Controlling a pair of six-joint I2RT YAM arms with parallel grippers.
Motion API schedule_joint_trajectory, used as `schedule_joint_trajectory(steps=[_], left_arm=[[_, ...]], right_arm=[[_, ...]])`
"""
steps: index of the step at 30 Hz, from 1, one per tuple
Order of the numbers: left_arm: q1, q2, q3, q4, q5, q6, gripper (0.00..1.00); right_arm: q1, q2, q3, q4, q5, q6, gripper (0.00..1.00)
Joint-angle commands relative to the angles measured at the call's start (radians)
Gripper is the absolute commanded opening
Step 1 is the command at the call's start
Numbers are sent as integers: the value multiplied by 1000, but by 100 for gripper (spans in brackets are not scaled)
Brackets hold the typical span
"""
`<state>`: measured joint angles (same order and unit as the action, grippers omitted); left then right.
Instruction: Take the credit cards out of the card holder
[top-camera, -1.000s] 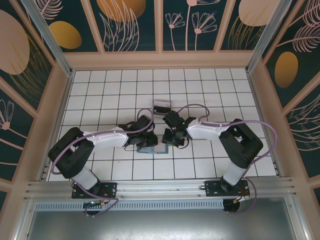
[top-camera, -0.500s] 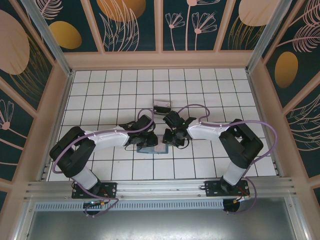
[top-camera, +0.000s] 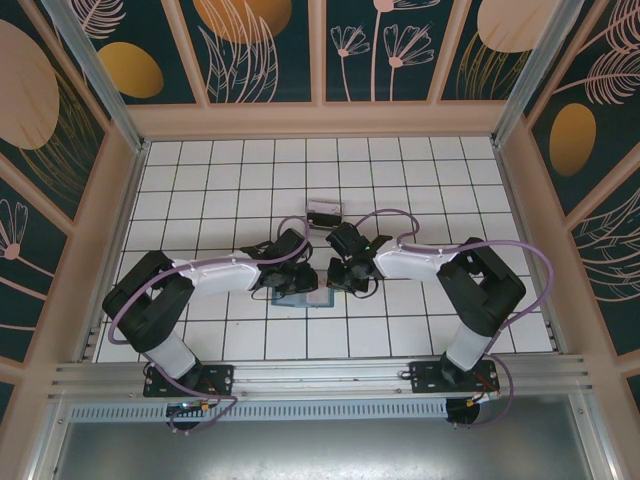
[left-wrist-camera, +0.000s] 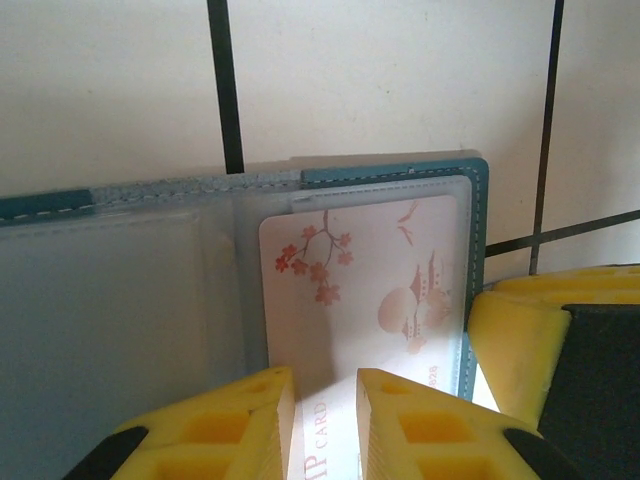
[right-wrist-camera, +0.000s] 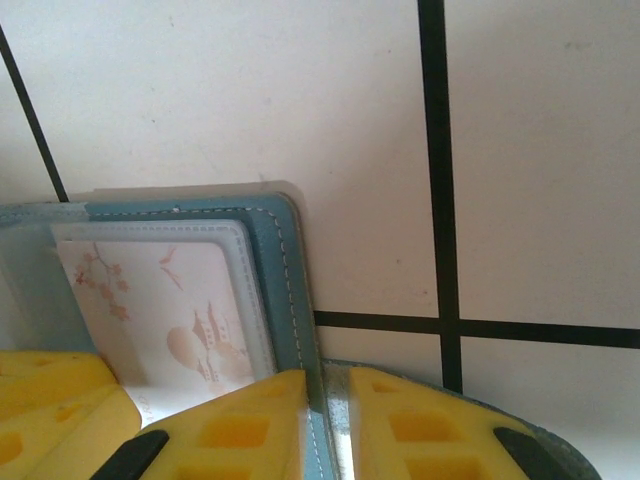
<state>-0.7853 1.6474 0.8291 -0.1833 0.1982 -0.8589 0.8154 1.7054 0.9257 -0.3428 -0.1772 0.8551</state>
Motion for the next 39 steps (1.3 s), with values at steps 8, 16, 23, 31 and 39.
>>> schedule_joint_trajectory(steps=[8,16,23,31,39], left_arm=[[28,-20,-32,7,-11,-6,25],[34,-69,-49,33,-6,-22,25],[38,-61,-57,41,3,-22,25],[37,-34,-62,8,-45,-12,25],[39,-18,-102,99,24,-27,25]], right_arm=[[2,36,-27,-9,-2,1,16],[2,31,-27,-14,0,1,15],[2,31,-23,-18,-1,1,15],[4,29,-21,-24,1,-2,15],[4,28,-18,-28,1,-3,15]])
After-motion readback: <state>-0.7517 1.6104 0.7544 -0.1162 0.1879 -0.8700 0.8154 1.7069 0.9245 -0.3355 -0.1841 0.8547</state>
